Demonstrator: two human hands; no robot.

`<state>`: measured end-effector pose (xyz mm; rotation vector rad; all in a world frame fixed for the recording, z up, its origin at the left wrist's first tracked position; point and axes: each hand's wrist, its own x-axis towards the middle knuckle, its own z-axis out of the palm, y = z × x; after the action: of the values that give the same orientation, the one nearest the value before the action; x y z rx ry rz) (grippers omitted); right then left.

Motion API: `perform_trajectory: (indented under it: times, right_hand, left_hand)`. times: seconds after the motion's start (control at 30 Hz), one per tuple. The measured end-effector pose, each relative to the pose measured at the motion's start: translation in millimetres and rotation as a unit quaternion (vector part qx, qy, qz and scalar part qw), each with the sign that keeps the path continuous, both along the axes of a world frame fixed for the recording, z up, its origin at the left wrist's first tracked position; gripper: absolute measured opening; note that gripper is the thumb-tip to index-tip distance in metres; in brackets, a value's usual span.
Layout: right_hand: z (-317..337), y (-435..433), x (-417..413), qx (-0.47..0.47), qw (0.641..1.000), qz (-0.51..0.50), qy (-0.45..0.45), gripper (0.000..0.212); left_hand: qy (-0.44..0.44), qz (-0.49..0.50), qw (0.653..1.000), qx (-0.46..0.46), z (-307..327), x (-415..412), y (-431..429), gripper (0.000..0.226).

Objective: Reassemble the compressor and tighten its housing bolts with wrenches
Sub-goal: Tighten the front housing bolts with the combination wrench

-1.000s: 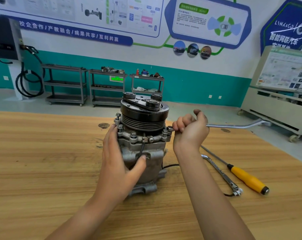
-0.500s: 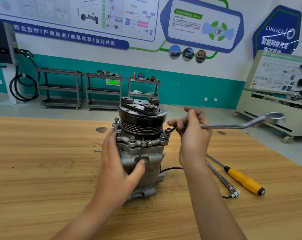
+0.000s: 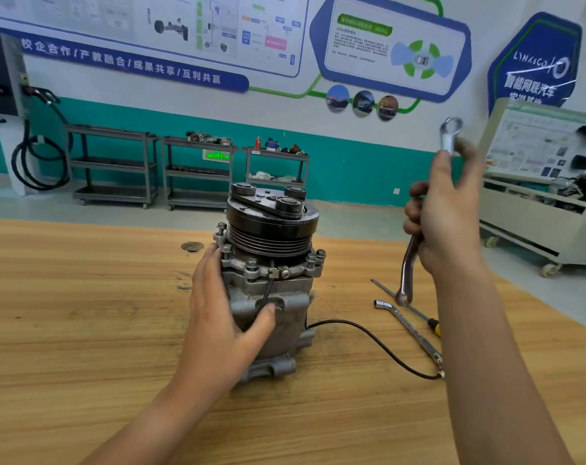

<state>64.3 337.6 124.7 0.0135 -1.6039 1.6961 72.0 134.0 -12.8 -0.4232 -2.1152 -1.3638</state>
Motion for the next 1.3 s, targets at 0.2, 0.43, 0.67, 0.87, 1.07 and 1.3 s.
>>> perform_trajectory:
  times: [0.2, 0.43, 0.67, 0.87, 1.07, 1.3]
  right_hand:
    - [-4.8, 2.3, -19.8, -0.310, 0.936, 0.166, 0.005, 0.043]
    - [-4.3, -6.3, -72.1, -0.477, 0.840, 0.254, -0.037, 0.054]
    - [-16.4, -6.4, -90.2, -0.459, 0.858, 0.210, -0.092, 0.042]
    - [-23.2, -9.9, -90.3, -0.451, 0.874, 0.161, -0.087, 0.034]
    - [-40.1, -7.3, -65.9, -0.467, 0.882, 0.064, -0.004, 0.031]
    - [-67.8, -22.6, -27.5, -0.490, 0.865, -0.005, 0.109, 0.016]
  left_hand:
    - [-0.004, 0.001, 1.000, 0.006, 0.3, -0.5, 0.2, 0.089]
    - [0.001, 0.003, 1.000, -0.001, -0.6, -2.9, -0.9, 0.089]
    - [0.022, 0.006, 1.000, 0.002, -1.3, -3.5, -0.4, 0.084]
    - [0.026, 0.002, 1.000, 0.005, -1.6, -2.4, 0.5, 0.082]
    - [0.028, 0.004, 0.999, 0.015, -1.4, -1.4, 2.4, 0.078]
    - [0.031, 0.008, 0.999, 0.021, -2.6, -0.9, 3.5, 0.080]
